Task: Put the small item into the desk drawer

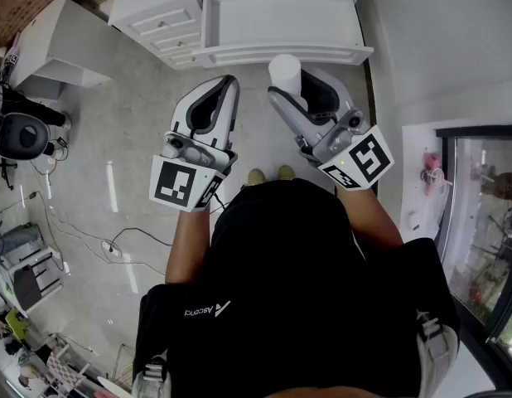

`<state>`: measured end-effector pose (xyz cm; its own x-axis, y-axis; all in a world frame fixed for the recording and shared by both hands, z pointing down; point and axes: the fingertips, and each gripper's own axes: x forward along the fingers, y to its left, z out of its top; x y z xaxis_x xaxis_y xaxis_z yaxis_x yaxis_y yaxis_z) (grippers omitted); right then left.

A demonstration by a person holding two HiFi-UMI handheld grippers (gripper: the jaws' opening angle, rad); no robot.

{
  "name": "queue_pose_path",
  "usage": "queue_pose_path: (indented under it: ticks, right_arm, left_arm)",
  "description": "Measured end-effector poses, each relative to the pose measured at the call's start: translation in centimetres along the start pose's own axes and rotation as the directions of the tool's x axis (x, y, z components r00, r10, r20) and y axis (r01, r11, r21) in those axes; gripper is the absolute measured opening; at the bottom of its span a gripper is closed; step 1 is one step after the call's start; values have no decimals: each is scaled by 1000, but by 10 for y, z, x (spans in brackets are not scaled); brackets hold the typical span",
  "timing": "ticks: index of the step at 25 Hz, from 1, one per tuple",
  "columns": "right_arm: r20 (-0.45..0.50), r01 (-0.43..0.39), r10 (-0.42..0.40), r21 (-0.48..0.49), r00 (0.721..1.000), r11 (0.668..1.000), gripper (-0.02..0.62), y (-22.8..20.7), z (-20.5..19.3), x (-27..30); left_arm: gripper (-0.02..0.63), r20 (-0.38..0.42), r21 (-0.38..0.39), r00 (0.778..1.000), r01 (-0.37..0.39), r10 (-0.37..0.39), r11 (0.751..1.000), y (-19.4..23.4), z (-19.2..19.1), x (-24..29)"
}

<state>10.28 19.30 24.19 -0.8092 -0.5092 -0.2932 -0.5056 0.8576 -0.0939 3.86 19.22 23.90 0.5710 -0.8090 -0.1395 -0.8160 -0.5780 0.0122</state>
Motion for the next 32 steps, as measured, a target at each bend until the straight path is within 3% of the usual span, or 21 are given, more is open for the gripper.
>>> queue_pose_path:
  ticks: [20,32]
  right_arm:
    - [-13,-57,57,5,998,998,174,-49,-1,-10]
    - [-76,-67,64,-37,995,997,175,-87,-22,43]
  left_arm:
    - [-2,-11,53,997,-76,77,996,-6,-12,42]
    - [-2,6,44,995,-99,99,994,53,-22,74]
